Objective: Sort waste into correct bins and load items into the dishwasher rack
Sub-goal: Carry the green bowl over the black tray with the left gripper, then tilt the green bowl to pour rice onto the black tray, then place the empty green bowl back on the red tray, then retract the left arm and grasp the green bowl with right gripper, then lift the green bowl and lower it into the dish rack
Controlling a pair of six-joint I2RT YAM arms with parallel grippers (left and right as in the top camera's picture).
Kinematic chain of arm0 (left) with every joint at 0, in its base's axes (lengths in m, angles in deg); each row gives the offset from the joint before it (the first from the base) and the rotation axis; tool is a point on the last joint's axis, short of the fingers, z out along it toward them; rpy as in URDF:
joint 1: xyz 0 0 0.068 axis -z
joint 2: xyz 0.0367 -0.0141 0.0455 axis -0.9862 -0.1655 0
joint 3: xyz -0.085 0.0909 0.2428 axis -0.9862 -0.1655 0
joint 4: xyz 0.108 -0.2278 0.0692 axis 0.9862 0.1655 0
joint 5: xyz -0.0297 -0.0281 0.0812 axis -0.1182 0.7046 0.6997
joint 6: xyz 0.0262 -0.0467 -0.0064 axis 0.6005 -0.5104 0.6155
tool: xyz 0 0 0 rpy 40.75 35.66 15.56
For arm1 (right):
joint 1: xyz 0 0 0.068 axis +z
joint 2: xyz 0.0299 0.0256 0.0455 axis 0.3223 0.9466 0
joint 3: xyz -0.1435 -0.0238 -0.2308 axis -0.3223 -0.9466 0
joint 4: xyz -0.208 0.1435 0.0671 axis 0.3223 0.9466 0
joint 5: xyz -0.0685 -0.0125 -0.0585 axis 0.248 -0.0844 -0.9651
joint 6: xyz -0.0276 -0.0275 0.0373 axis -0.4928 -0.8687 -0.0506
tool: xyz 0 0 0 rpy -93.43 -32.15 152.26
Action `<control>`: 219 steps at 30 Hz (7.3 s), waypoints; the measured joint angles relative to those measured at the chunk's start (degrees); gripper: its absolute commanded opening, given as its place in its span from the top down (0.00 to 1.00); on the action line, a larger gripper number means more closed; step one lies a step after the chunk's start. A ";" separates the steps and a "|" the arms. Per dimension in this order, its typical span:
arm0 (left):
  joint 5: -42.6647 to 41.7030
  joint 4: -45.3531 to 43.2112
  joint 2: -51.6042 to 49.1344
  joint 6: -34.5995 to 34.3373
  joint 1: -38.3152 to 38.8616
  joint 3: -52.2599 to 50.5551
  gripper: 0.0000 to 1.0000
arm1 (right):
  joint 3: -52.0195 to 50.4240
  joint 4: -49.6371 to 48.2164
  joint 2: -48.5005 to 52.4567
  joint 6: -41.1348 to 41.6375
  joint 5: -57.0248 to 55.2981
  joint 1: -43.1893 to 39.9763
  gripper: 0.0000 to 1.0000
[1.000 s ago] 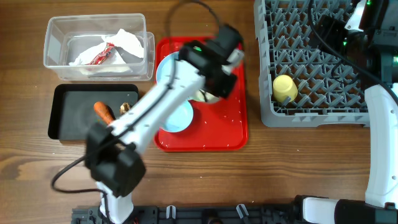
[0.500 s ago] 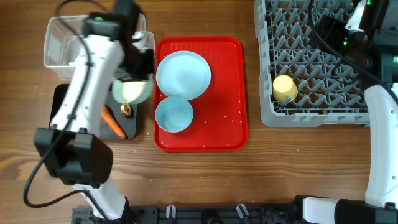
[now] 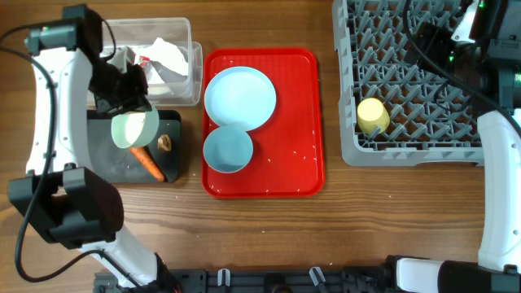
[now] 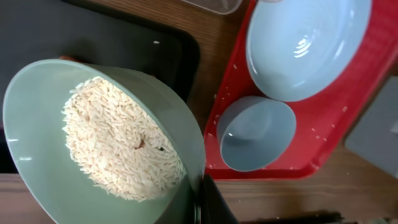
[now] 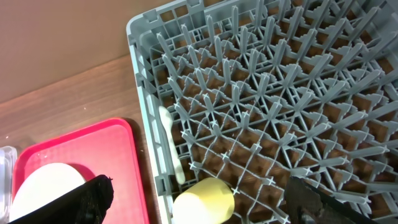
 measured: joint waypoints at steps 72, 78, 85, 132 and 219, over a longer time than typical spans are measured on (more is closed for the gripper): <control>-68.41 -7.48 0.26 40.02 -40.13 -30.56 0.96 | 0.00 6.67 0.61 -0.28 0.02 0.00 0.08; -69.96 -6.21 0.26 40.04 -41.88 -30.56 0.96 | 0.00 6.91 0.61 -0.28 0.02 0.00 0.09; -70.51 -1.57 0.26 40.04 -42.01 -30.56 0.96 | 0.00 6.97 0.61 -0.28 0.02 0.00 0.08; -43.58 -47.87 11.17 -0.04 22.03 -17.46 0.96 | -0.22 5.18 0.68 -0.44 2.23 0.00 0.08; 14.62 -31.34 21.27 -13.03 17.07 -15.34 0.00 | -6.23 3.80 35.91 -15.56 15.21 21.07 0.96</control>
